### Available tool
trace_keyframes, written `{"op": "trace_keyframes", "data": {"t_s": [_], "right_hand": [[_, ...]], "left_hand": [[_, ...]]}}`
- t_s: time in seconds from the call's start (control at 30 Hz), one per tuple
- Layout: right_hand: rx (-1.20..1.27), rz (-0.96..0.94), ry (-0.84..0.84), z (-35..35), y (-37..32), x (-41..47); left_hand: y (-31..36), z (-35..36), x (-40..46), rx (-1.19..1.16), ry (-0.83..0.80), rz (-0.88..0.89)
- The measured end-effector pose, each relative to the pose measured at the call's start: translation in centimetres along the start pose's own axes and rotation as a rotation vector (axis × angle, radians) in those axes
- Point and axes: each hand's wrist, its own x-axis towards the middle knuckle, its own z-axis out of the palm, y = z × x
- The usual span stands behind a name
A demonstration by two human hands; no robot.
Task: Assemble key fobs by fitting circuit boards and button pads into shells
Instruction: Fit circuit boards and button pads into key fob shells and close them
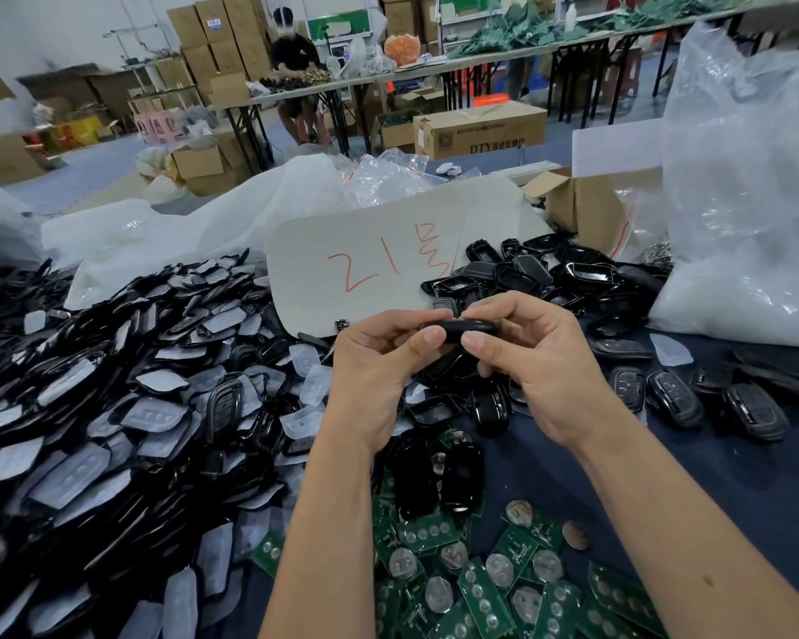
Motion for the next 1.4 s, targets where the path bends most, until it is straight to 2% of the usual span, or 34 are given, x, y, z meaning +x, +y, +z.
{"op": "trace_keyframes", "data": {"t_s": [0.27,0.4,0.47,0.6,0.8,0.97,1.4], "right_hand": [[0.075,-0.039,-0.031,0.0,0.3,0.1],[0.017,-0.052,-0.011,0.0,0.5,0.2],[-0.064,-0.065,-0.006,-0.3,0.6,0.2],[-0.316,-0.082,-0.010,-0.4,1.1,0.3],[-0.557,-0.153,0.007,-0.4,1.6,0.1],[-0.638,-0.176,-0.001,-0.5,1.6,0.1],[-0.663,-0.181,-0.025,-0.7,1.6,0.3]], "left_hand": [[0.2,-0.1,0.0,0.016,-0.008,0.011],[0.2,-0.2,-0.1,0.027,-0.004,0.017],[0.1,-0.5,0.0,0.122,-0.003,0.025],[-0.4,-1.1,0.3,0.473,0.037,0.061],[-0.5,-0.2,0.4,0.721,0.026,0.108],[-0.7,0.1,0.1,0.741,0.060,0.125],[-1.0,0.7,0.0,0.762,0.036,0.066]]}}
